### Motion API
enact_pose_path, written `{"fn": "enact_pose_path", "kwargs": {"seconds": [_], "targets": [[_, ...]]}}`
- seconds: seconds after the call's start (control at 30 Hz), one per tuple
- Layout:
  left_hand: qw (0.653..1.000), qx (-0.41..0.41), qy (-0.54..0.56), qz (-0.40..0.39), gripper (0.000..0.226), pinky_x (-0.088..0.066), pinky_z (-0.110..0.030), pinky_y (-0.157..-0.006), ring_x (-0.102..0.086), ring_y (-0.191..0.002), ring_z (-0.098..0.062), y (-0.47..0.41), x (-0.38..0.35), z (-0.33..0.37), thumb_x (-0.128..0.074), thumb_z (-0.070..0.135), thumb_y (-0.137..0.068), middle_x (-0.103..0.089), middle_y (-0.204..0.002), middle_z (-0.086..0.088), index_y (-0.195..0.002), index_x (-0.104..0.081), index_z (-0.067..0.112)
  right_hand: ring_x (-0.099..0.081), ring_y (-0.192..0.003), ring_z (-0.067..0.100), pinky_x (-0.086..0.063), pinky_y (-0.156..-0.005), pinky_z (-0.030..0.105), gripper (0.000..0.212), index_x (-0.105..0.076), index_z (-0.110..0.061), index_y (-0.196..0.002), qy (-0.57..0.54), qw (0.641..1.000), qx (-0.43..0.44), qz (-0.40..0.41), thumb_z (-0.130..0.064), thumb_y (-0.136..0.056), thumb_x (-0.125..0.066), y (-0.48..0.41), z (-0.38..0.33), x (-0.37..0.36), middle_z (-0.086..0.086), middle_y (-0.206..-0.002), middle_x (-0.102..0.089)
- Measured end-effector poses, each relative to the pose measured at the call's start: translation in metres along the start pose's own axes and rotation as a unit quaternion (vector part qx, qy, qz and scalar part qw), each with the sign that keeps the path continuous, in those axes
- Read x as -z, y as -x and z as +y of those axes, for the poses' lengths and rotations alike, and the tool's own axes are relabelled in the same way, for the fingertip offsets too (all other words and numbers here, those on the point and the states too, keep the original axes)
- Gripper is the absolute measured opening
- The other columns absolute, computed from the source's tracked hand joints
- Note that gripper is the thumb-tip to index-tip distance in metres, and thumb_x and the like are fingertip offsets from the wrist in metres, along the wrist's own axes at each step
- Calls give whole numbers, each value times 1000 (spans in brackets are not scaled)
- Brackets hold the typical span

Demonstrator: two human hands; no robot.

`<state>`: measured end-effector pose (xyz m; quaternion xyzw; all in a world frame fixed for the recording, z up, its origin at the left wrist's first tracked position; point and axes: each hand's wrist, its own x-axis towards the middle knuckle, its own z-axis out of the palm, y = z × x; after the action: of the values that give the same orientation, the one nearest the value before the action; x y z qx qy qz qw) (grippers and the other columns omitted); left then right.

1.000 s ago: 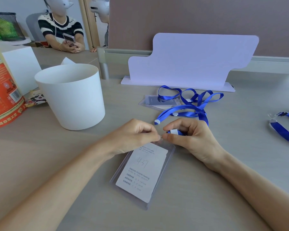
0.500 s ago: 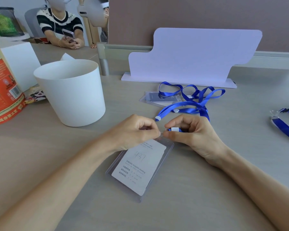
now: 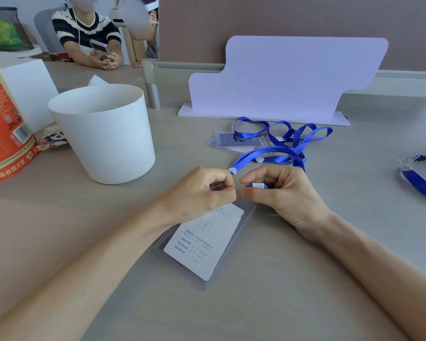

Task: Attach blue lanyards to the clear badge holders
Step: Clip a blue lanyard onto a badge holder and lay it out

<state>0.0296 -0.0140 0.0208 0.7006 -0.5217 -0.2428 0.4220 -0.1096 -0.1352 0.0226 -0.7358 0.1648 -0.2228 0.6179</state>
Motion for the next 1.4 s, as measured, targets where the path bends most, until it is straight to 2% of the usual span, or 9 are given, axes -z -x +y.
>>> {"fn": "enact_pose_path", "kwargs": {"seconds": [0.23,0.33,0.43,0.53,0.67,0.8,1.07,1.23,1.4], "targets": [[1000,-1,-9,7,12,-29,-25,-53,-34,-56,-13,-1,-1,-2,-55,21,-74,-43,-60,-2,-68,-57,10,-50,-58,16,-43,-61,28,27,-58,-16,-76,10,1000,-20,22,4,-73,-77,-1,-2,-5,-2,-66,-65],[1000,0,-19,3,13,-30,-24,-53,-36,-56,-11,-1,-1,-2,-56,22,-74,-45,-59,-1,-66,-58,12,-50,-56,15,-42,-55,24,35,-46,-16,-80,15,1000,-14,18,8,-74,-72,-1,-2,-7,6,-68,-61],[1000,-2,-20,-6,16,-32,-28,-59,-39,-61,-12,-1,4,-2,-54,23,-78,-49,-64,-10,-70,-61,10,-44,-56,16,-39,-52,23,29,-54,-16,-86,10,1000,6,18,5,-78,-72,0,0,-6,-1,-66,-62],[1000,-7,3,-3,19,-30,-21,-56,-38,-60,-10,0,6,-1,-53,22,-82,-47,-62,1,-71,-62,10,-50,-61,14,-41,-60,24,19,-61,-11,-85,9,999,29,18,0,-79,-74,0,1,-4,-1,-69,-65],[1000,-17,0,23,23,-32,-30,-61,-40,-65,-18,-3,4,-3,-50,23,-82,-50,-70,-20,-71,-60,6,-57,-66,16,-46,-66,30,20,-62,-8,-89,23,998,41,34,-2,-78,-77,-1,3,-3,-5,-73,-71],[999,-12,-29,22,19,-33,-29,-59,-39,-60,-13,-4,1,-7,-50,23,-79,-48,-62,-4,-68,-59,10,-60,-72,27,-45,-63,25,20,-61,-11,-84,104,991,74,28,2,-76,-73,-1,6,-5,-4,-77,-70],[995,-7,-92,33,13,-29,-11,-48,-39,-46,-2,-2,0,-9,-58,11,-82,-47,-50,12,-69,-61,10,-49,-72,37,-49,-70,48,38,-33,-17,-70,203,974,101,8,-4,-70,-69,-1,7,-11,-3,-75,-68],[998,-18,-59,14,12,-33,-19,-54,-41,-55,-6,-2,2,-10,-56,23,-82,-52,-61,0,-73,-61,16,-46,-61,15,-42,-59,27,38,-36,-17,-69,130,989,58,28,-1,-76,-70,-2,3,-11,9,-77,-69],[999,-28,-31,5,12,-34,-22,-55,-40,-55,-10,-3,3,-8,-57,25,-76,-53,-65,-11,-72,-61,14,-42,-60,18,-37,-57,30,20,-55,-11,-77,83,995,56,11,3,-79,-69,-1,2,-6,17,-74,-63]]}}
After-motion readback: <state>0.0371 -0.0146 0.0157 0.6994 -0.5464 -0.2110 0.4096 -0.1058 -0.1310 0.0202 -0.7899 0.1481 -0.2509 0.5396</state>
